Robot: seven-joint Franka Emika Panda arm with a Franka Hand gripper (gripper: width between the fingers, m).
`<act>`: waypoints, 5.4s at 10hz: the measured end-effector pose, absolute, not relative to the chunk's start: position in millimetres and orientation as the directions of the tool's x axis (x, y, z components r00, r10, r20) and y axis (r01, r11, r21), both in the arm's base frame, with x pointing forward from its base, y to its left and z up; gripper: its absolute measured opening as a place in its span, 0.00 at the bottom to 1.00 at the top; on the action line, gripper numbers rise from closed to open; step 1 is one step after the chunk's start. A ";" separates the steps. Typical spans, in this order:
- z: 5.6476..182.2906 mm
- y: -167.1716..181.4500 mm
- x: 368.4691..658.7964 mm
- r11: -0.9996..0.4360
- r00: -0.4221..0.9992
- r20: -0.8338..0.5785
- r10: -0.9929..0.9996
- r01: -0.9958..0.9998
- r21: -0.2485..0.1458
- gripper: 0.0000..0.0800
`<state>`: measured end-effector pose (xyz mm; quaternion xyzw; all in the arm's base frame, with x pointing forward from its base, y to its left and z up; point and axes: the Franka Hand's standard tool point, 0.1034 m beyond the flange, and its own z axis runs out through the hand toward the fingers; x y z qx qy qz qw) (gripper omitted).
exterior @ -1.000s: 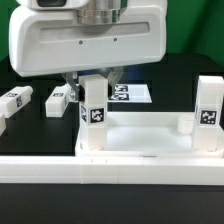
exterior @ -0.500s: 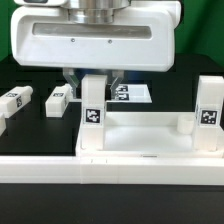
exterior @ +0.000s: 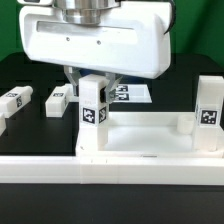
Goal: Assemble desk
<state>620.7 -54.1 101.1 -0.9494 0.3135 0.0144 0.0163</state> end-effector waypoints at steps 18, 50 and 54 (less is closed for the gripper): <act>100.1 -56.9 622.7 -0.942 0.943 -0.002 0.334 0.334 -0.008 0.81; 125.5 -41.4 599.1 -0.878 0.879 -0.015 -0.477 -0.477 -0.039 0.81; 131.3 -30.7 594.4 -0.860 0.861 -0.021 -0.508 -0.508 -0.050 0.81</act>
Offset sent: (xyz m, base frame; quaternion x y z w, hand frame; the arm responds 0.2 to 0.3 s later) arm 0.0000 0.0000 0.0000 0.0000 0.0000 0.0000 1.0000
